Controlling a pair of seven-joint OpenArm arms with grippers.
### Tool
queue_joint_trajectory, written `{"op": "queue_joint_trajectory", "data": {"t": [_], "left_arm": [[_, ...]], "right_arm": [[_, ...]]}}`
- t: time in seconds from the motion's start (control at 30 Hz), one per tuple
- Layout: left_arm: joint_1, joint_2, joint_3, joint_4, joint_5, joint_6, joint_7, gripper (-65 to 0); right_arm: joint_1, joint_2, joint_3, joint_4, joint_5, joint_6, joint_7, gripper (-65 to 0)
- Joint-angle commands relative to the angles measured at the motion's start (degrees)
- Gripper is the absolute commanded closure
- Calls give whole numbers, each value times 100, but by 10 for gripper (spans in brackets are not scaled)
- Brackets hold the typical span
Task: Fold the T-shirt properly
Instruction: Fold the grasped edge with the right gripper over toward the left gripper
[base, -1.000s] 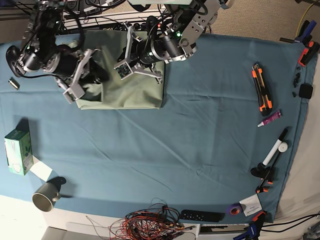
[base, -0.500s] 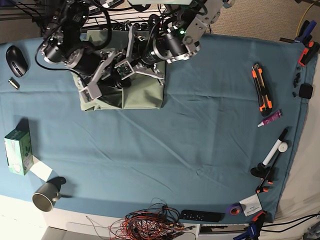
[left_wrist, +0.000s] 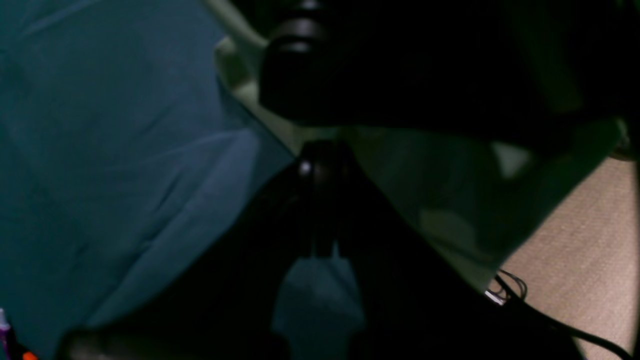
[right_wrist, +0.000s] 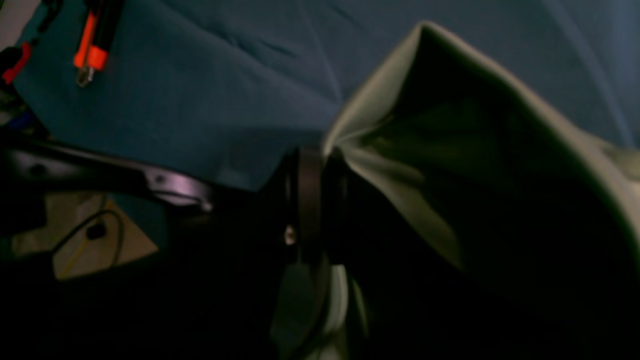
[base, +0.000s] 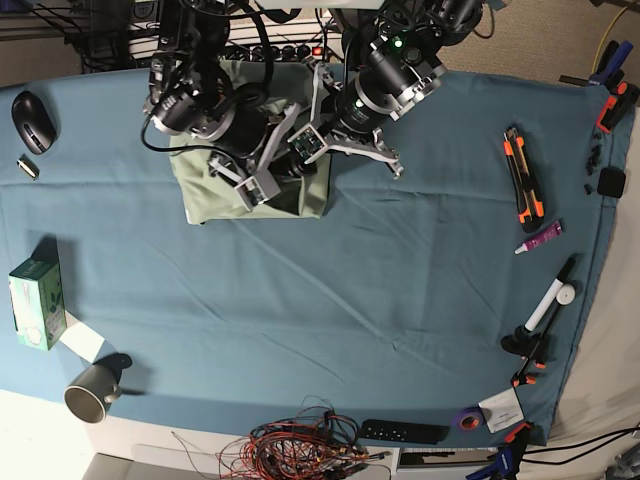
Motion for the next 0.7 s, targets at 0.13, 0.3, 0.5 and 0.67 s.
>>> {"op": "queue_joint_trajectory", "data": {"t": [0.13, 0.3, 0.5, 0.67], "left_arm": [[-28, 15, -164, 107, -20, 42, -127, 0], [-28, 2, -468, 107, 61, 393, -120, 0], [-26, -92, -1062, 111, 195, 774, -127, 0], [-26, -94, -1598, 111, 76, 787, -175, 0]], "right_arm": [[33, -98, -66, 101, -157, -105, 275, 0], [33, -190, -66, 98, -177, -105, 280, 0], [35, -188, -66, -284, -175, -105, 365, 0], [116, -188, -66, -756, -129, -103, 487, 0]]}}
